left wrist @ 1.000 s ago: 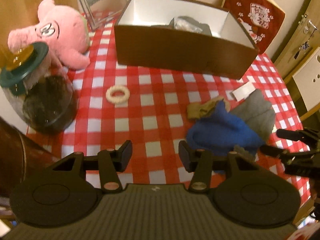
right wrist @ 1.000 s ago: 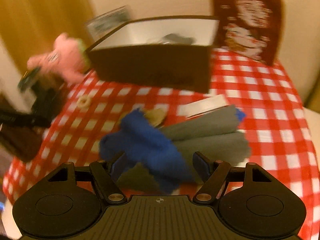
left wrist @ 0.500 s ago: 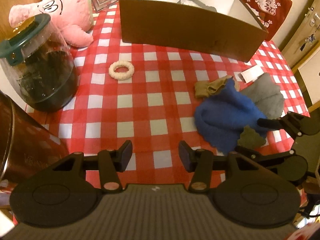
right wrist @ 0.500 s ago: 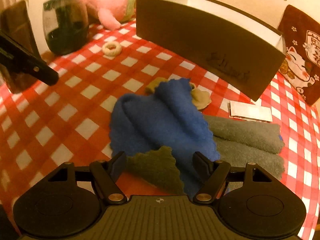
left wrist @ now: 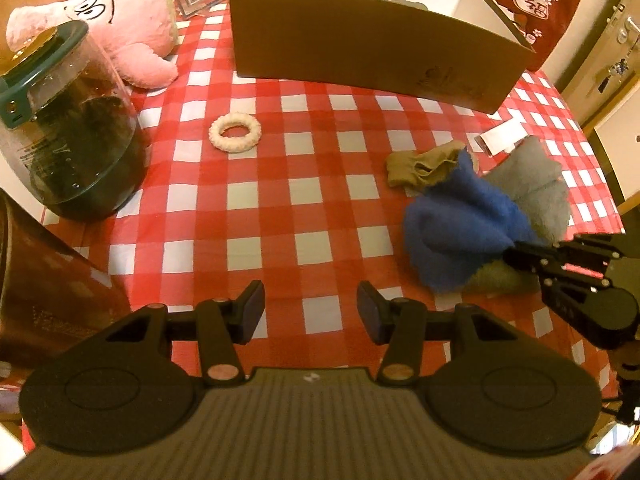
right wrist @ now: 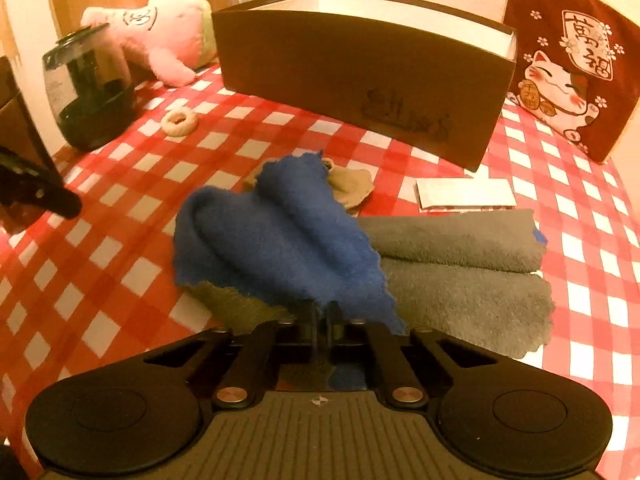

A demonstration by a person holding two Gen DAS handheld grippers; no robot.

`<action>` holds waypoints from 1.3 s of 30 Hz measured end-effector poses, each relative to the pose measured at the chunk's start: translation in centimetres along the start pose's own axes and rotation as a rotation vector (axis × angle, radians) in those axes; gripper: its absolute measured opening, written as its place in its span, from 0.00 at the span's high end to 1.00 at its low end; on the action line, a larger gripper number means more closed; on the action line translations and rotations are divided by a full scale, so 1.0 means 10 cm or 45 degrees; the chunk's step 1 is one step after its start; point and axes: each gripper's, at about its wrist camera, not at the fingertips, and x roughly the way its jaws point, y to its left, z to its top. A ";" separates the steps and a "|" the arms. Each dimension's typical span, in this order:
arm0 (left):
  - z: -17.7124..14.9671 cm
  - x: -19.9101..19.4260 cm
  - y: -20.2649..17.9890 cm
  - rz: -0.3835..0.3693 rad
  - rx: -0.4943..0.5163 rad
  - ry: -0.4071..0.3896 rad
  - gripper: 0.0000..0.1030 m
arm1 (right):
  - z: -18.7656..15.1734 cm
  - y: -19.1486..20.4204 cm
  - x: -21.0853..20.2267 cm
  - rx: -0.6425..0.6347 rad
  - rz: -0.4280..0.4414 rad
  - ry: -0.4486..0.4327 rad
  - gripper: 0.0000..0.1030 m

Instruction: Organize soft objects

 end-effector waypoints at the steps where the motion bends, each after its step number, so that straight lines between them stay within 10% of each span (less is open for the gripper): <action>1: 0.00 0.00 0.00 -0.002 0.002 0.000 0.53 | -0.02 0.00 -0.03 0.012 0.011 0.002 0.96; 14: 0.00 -0.03 -0.06 -0.036 0.047 -0.025 0.53 | -0.13 -0.42 -0.82 0.565 0.269 -0.133 0.97; 27: 0.02 0.02 -0.33 -0.072 0.108 -0.022 0.53 | -0.11 -1.18 -0.56 0.739 -0.194 -0.126 0.97; 35: 0.06 0.06 -0.39 -0.070 0.098 -0.019 0.53 | -0.12 -1.09 -0.49 0.617 -0.234 0.000 0.95; 39: 0.10 0.08 -0.41 -0.073 0.092 -0.020 0.53 | -0.13 -1.11 -0.72 0.621 -0.239 -0.048 0.66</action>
